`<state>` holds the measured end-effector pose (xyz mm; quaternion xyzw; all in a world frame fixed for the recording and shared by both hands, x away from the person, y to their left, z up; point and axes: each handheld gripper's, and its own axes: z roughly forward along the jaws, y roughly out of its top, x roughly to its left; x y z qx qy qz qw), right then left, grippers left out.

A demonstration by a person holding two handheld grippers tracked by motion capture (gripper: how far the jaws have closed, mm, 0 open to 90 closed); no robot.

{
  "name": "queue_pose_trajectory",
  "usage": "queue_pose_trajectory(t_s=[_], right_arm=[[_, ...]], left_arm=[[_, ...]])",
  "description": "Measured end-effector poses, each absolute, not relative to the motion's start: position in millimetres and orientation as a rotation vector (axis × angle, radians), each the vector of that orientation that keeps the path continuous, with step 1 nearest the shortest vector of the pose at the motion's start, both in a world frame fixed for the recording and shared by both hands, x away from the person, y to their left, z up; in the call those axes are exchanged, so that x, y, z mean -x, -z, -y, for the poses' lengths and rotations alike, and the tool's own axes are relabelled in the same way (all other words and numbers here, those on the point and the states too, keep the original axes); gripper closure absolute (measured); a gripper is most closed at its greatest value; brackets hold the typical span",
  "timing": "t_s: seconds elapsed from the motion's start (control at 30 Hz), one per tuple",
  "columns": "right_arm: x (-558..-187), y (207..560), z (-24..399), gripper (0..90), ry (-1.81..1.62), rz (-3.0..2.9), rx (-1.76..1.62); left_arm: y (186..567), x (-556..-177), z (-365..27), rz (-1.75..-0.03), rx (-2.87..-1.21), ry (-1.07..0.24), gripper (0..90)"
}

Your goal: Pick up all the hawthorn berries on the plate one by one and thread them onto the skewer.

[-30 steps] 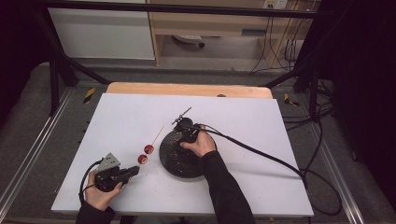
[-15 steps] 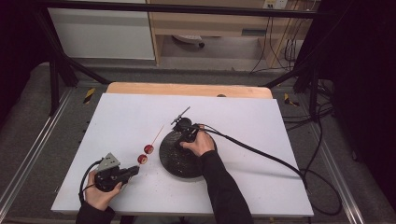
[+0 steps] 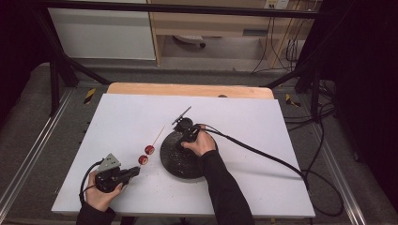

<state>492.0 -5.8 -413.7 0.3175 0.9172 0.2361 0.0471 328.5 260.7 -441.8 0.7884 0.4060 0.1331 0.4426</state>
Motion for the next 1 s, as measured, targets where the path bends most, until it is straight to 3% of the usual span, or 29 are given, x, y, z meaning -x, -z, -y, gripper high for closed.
queue_pose_trajectory(t_s=[1.0], right_arm=[[-467, 375, 33, 62.5, -0.898, -2.72, -1.081]], left_arm=[[440, -326, -258, -0.995, -1.959, -0.337, 88.4]])
